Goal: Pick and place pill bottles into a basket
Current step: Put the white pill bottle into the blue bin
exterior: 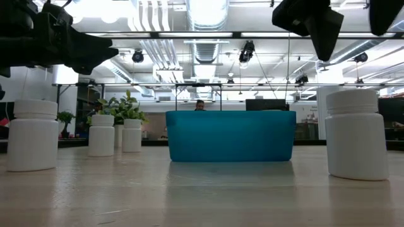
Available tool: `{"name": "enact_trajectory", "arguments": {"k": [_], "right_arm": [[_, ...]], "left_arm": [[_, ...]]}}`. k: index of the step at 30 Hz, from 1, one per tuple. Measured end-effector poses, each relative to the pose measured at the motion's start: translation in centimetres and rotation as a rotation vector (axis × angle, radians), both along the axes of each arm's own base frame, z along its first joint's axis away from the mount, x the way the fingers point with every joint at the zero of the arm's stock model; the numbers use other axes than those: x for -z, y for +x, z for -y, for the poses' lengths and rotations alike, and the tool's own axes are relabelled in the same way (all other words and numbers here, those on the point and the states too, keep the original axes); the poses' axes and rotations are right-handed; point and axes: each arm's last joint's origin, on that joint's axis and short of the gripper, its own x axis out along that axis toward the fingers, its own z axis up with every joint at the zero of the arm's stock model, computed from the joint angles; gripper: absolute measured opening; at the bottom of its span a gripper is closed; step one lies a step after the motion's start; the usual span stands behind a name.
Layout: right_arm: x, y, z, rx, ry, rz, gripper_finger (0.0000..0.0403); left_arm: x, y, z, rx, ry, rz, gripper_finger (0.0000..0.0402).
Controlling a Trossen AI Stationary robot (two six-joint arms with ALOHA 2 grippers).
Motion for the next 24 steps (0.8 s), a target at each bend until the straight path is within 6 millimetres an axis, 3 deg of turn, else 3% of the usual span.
{"name": "enact_trajectory", "arguments": {"k": [13,24], "right_arm": [[1.3,0.5,-0.3,-0.09,0.007,0.063,0.0238],[4.2,1.1,-0.6,-0.095,-0.016,0.012,0.0238]], "left_arm": [[0.0,0.0,0.0,0.0,0.0,0.0,0.0222],[0.0,0.0,0.0,0.0,0.0,0.0,0.0222]]}}
